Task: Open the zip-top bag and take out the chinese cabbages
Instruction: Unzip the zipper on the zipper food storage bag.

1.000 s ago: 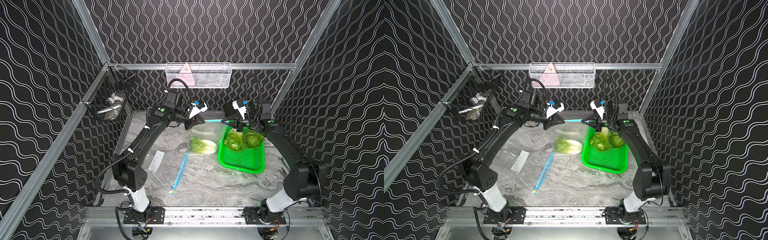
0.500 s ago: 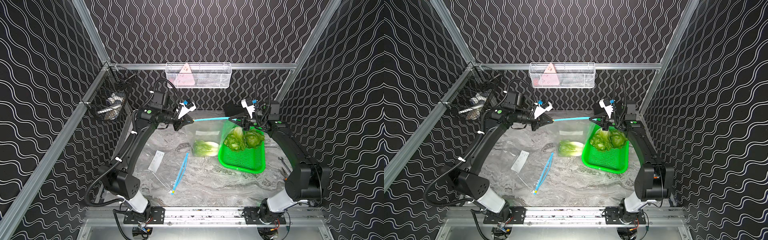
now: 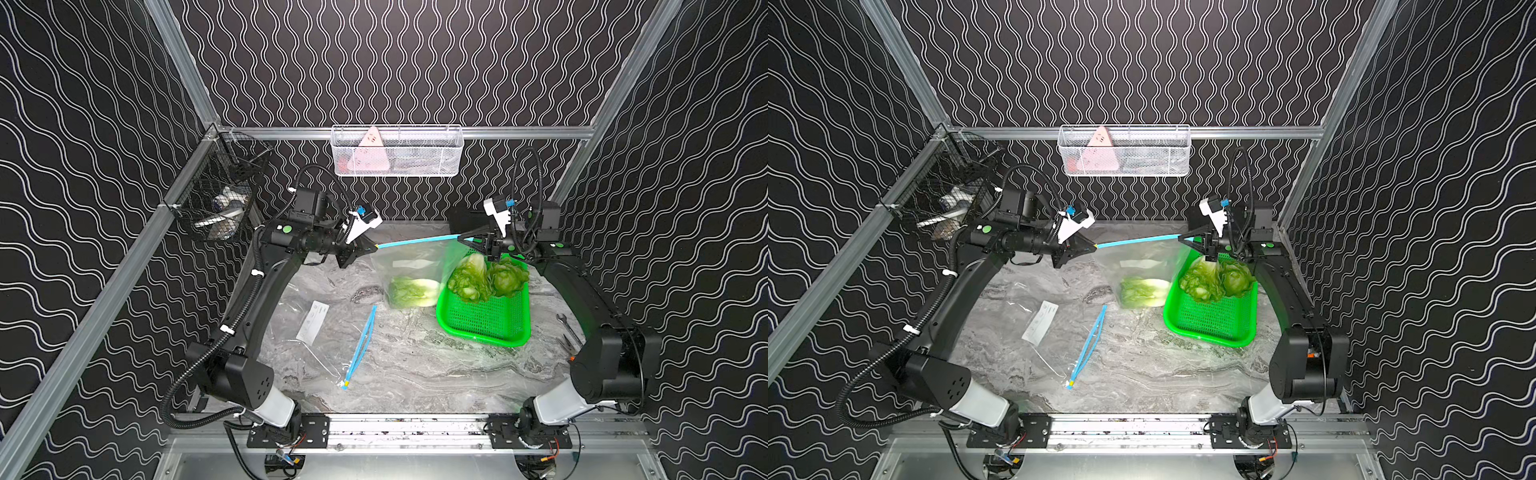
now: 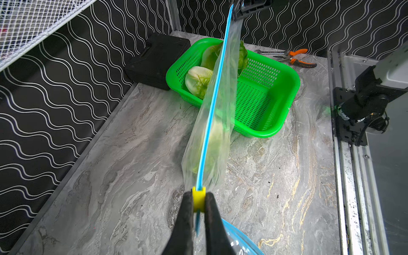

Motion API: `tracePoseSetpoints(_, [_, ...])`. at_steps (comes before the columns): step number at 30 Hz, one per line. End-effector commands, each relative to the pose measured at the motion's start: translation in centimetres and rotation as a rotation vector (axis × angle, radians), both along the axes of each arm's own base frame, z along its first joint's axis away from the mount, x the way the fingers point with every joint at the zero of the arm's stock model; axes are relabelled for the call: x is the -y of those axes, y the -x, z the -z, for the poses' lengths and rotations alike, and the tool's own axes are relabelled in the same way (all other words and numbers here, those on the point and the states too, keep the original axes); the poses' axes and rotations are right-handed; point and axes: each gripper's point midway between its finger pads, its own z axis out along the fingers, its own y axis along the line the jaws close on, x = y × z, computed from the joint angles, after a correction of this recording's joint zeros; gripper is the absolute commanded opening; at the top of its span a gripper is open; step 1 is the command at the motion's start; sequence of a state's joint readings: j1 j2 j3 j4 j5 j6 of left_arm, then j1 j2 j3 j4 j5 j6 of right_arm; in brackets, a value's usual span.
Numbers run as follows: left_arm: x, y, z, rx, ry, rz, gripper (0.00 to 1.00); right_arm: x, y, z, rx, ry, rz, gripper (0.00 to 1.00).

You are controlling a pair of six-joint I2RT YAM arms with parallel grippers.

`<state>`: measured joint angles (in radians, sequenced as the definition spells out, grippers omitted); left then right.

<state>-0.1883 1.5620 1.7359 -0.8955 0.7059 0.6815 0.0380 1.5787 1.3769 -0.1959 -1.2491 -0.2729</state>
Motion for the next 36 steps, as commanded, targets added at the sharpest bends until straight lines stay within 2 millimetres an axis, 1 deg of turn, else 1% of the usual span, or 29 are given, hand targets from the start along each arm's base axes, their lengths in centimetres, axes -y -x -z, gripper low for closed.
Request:
tracePoseSetpoints(1, [-0.2, 0.1, 0.4, -0.036, -0.002, 0.003, 0.00, 0.1, -0.1, -0.7, 0.045, 0.011, 0.009, 0.00])
tracePoseSetpoints(5, [1.3, 0.2, -0.2, -0.032, 0.035, 0.042, 0.00, -1.0, 0.6, -0.8, 0.051, 0.021, -0.027, 0.00])
tracePoseSetpoints(12, [4.6, -0.2, -0.1, -0.025, 0.023, 0.098, 0.00, -3.7, 1.8, -0.8, 0.060, 0.040, -0.095, 0.00])
tracePoseSetpoints(15, [5.3, -0.3, -0.1, -0.024, 0.019, 0.112, 0.00, -4.3, 2.0, -0.7, 0.057, 0.049, -0.109, 0.00])
tracePoseSetpoints(17, [5.2, -0.2, -0.1, -0.016, 0.015, 0.104, 0.00, -4.3, 1.9, -0.2, 0.051, 0.060, -0.103, 0.00])
tracePoseSetpoints(20, [4.2, 0.3, -0.2, 0.021, 0.000, 0.084, 0.00, -2.7, 1.8, 0.2, 0.059, 0.086, -0.061, 0.00])
tracePoseSetpoints(22, [3.4, 0.6, -0.8, 0.051, 0.006, 0.067, 0.00, -1.6, 1.6, 0.1, 0.058, 0.074, -0.035, 0.00])
tracePoseSetpoints(24, [2.6, 0.9, -1.2, 0.055, 0.026, 0.058, 0.00, -0.5, 1.0, 0.2, 0.060, 0.067, 0.016, 0.00])
tracePoseSetpoints(26, [2.0, 1.4, -1.6, 0.058, 0.060, 0.062, 0.00, -0.1, 0.5, 0.9, 0.061, 0.095, 0.051, 0.00])
tracePoseSetpoints(27, [2.0, 1.7, -1.8, 0.065, 0.071, 0.074, 0.00, 0.0, 0.5, 1.3, 0.060, 0.114, 0.053, 0.00])
tracePoseSetpoints(29, [2.0, 2.3, -1.4, 0.077, 0.068, 0.098, 0.00, 0.0, 0.8, 1.7, 0.067, 0.136, 0.029, 0.00])
tracePoseSetpoints(31, [2.1, 2.5, -0.9, 0.084, 0.058, 0.120, 0.00, -0.4, 1.4, 1.7, 0.110, 0.142, -0.010, 0.00])
tracePoseSetpoints(33, [2.3, 3.1, -0.2, 0.103, 0.041, 0.185, 0.00, -1.0, 1.8, 1.5, 0.154, 0.137, -0.039, 0.00])
tracePoseSetpoints(36, [2.7, 3.6, -0.2, 0.122, 0.049, 0.243, 0.00, -1.9, 2.7, 1.4, 0.173, 0.142, -0.090, 0.00])
